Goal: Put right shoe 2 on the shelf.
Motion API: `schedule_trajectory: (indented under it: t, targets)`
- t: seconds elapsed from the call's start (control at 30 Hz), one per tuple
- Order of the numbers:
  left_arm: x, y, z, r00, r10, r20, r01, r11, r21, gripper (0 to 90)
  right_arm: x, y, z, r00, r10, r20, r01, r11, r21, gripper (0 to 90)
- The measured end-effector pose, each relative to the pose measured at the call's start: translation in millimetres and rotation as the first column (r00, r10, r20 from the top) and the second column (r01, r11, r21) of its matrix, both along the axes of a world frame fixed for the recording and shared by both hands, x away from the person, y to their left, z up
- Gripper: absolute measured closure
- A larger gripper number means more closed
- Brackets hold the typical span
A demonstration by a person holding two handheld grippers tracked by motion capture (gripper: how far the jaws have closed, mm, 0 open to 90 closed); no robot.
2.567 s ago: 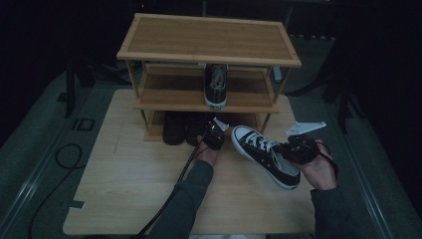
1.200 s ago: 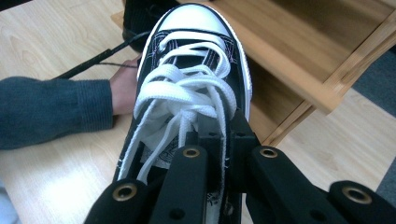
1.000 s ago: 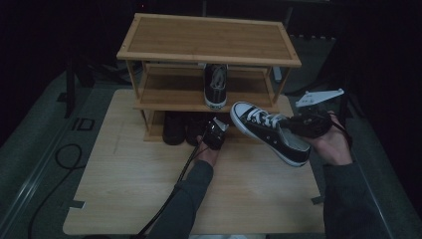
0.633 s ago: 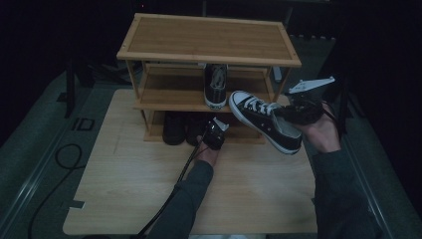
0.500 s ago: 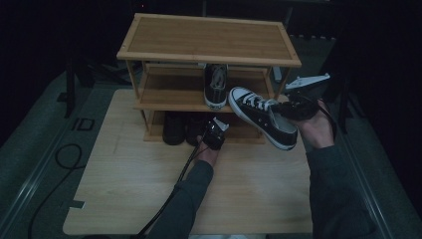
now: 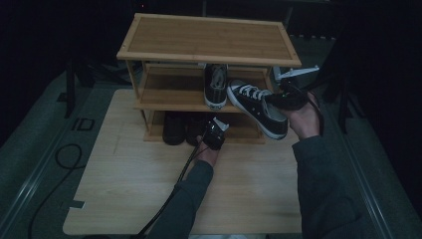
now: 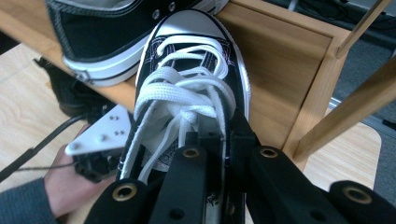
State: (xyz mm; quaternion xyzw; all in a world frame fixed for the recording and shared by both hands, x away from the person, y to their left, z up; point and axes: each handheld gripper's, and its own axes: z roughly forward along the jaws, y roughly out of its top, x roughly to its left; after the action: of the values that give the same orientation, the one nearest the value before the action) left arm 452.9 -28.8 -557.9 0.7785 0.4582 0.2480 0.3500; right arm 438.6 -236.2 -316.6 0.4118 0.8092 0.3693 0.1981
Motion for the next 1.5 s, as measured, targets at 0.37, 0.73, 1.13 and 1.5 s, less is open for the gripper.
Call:
schedule_trajectory:
  t: [0.37,0.73,1.13,1.5]
  targets:
    - [0.1,0.8,0.0,1.0,-0.001,-0.002,0.001,1.0,-0.006,90.0,10.8,0.9,-4.9,0.9994,-0.036,-0.005,0.036,0.999,0.041,87.8]
    - [0.1,1.0,0.0,1.0,0.0,-0.003,0.0,1.0,-0.006,90.0,10.9,-4.8,-5.5,0.9996,-0.009,-0.025,0.011,0.998,0.065,81.6]
    - [0.1,0.8,0.0,1.0,0.001,-0.003,-0.001,1.0,-0.007,90.0,-1.7,-10.0,8.8,0.9998,0.017,-0.009,-0.016,0.999,0.048,74.1]
    - [0.1,0.8,0.0,1.0,0.001,-0.003,-0.001,1.0,-0.007,90.0,-15.4,-22.1,19.2,0.9992,0.035,0.022,-0.036,0.996,0.076,71.2]
